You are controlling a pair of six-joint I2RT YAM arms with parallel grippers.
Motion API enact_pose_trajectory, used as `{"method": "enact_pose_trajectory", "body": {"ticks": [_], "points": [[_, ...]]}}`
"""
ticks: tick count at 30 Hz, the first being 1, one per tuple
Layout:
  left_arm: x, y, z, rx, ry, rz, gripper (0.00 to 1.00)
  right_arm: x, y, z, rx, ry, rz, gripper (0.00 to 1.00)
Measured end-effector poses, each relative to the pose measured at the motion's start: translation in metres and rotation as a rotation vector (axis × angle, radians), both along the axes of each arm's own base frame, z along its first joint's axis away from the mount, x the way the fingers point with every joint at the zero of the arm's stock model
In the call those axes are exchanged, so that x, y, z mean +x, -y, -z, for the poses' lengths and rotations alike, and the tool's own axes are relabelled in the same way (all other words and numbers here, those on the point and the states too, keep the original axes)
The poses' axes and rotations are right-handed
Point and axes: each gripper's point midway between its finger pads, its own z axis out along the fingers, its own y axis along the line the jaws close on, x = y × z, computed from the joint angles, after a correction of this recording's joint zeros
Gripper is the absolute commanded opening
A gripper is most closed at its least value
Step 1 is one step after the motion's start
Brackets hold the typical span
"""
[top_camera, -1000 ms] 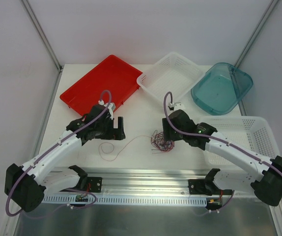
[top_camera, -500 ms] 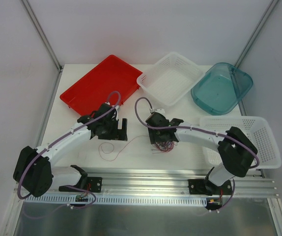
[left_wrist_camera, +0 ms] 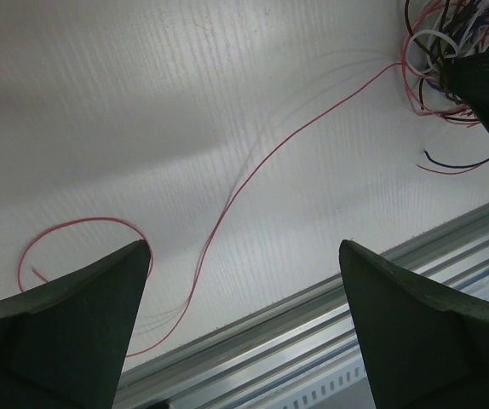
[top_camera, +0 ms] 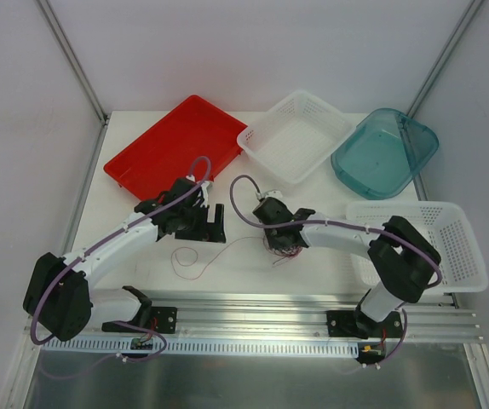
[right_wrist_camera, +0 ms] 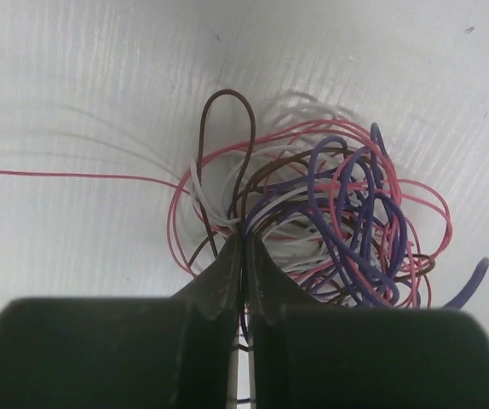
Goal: Untangle the cables
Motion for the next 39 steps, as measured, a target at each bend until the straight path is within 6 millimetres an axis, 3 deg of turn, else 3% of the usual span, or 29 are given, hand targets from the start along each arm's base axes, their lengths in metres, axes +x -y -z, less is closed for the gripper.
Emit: {"method": "enact_pose_trajectory", "body": {"ticks": [4, 12, 23, 30, 33, 37, 38, 39], "points": [[-0.002, 0.009, -0.003, -0.019, 0.015, 0.051, 0.94, -0.008, 0.006, -0.01, 0.018, 0.001, -0.077, 0.01], [-0.004, 0.042, -0.013, -0.069, 0.1, 0.202, 0.91, -0.014, 0.001, -0.053, 0.144, 0.035, -0.21, 0.01], [0.006, 0.08, -0.013, -0.143, 0.212, 0.37, 0.81, -0.032, -0.009, -0.064, 0.208, -0.005, -0.351, 0.01], [0.007, 0.089, 0.009, -0.14, 0.195, 0.461, 0.77, -0.036, -0.012, -0.076, 0.245, 0.012, -0.381, 0.01], [0.004, 0.091, 0.019, -0.137, 0.17, 0.488, 0.71, -0.036, -0.012, -0.078, 0.249, 0.015, -0.387, 0.01], [0.0, 0.092, 0.022, -0.146, 0.153, 0.513, 0.46, -0.037, -0.011, -0.078, 0.25, 0.013, -0.386, 0.01], [0.0, 0.092, 0.022, -0.148, 0.152, 0.515, 0.3, -0.036, -0.011, -0.078, 0.25, 0.014, -0.386, 0.01], [-0.001, 0.093, 0.022, -0.152, 0.152, 0.519, 0.22, -0.036, -0.011, -0.078, 0.251, 0.014, -0.386, 0.01]]}}
